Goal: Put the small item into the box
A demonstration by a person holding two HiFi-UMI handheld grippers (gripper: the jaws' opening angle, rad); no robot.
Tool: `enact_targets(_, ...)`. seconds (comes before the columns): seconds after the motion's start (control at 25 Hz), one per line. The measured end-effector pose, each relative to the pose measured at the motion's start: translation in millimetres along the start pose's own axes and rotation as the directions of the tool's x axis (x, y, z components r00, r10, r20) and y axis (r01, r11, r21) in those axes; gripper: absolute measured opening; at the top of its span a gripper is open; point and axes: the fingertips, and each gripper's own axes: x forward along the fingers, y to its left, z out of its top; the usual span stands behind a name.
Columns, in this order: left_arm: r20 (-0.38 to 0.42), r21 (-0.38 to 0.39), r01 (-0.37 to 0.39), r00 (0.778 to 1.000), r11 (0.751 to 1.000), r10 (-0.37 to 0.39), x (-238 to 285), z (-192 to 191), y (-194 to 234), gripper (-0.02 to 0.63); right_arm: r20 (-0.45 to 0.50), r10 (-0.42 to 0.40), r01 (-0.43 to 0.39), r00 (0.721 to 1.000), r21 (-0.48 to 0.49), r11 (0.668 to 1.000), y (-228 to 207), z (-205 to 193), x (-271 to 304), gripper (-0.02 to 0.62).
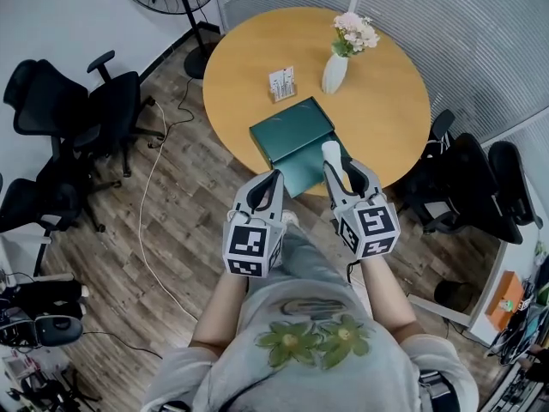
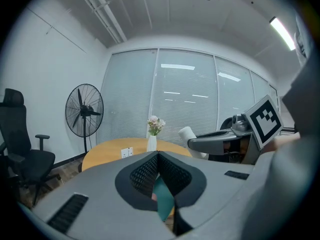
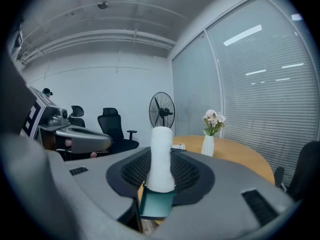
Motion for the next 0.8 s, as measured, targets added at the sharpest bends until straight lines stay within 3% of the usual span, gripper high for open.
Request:
enact_targets(0.4,-0.005,0.015,-0.014,1.000,1.000,0.014,52,17,32,0.002,-0.081,0.081,-0.082,0.993,-0.015,0.997,-21,-10,59,0.129)
enact_targets(0.8,-0.049,0.009,-0.016,0.999,1.000,0.017,98,9,49,0.002,-0.180,0.128,-0.124,0.975,0.032,0.992,-45,-41,97,0.129)
